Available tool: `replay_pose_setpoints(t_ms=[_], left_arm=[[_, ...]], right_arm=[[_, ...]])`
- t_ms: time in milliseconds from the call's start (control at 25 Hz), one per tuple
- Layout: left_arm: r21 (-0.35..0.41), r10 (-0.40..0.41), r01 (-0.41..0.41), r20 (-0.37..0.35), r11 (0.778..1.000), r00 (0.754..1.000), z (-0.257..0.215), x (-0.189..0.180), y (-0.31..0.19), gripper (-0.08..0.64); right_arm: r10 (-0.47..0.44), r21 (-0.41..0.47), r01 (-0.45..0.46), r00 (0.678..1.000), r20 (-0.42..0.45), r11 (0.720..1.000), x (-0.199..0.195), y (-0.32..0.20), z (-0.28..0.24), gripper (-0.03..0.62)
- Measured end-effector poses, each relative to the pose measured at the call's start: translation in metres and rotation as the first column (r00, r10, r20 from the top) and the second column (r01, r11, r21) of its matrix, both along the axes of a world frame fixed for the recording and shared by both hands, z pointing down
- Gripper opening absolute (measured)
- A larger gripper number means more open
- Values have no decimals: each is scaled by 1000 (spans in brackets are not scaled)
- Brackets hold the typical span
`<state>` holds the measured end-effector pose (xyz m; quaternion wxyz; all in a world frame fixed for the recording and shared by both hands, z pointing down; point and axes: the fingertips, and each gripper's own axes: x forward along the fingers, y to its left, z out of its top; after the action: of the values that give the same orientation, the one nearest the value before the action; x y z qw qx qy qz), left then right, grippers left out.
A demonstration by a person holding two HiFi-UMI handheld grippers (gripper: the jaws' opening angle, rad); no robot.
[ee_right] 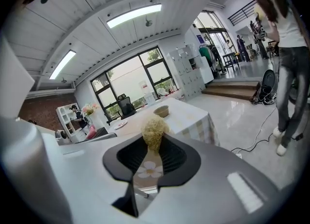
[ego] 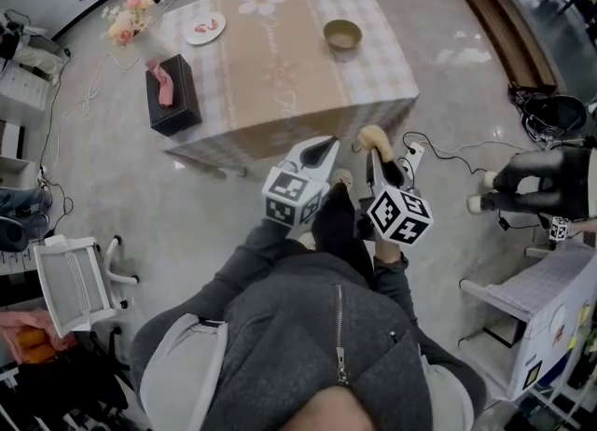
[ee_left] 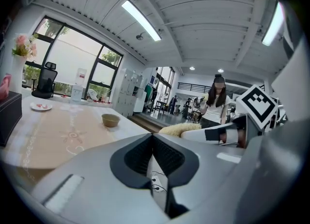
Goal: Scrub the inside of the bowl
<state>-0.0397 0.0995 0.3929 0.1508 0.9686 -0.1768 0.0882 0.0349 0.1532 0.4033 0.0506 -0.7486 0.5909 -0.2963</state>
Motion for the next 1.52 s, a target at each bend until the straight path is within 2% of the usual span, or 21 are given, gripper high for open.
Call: replay_pose_setpoints(t_ms=[840,1160,1520], left_arm=[[-27,-69,69,8,997,998,8,98,-106,11],[-28,-78,77,-4,997,997,11,146,-148,11],[-46,-113,113,-2,993,994,22,180,-190,11]], right_arm=[[-95,-18,96,995,15,995,95,-116,3,71],[-122,-16,122,993,11,992,141,-161,7,71],[-189,-21,189,982,15,982,170,-211,16,71]])
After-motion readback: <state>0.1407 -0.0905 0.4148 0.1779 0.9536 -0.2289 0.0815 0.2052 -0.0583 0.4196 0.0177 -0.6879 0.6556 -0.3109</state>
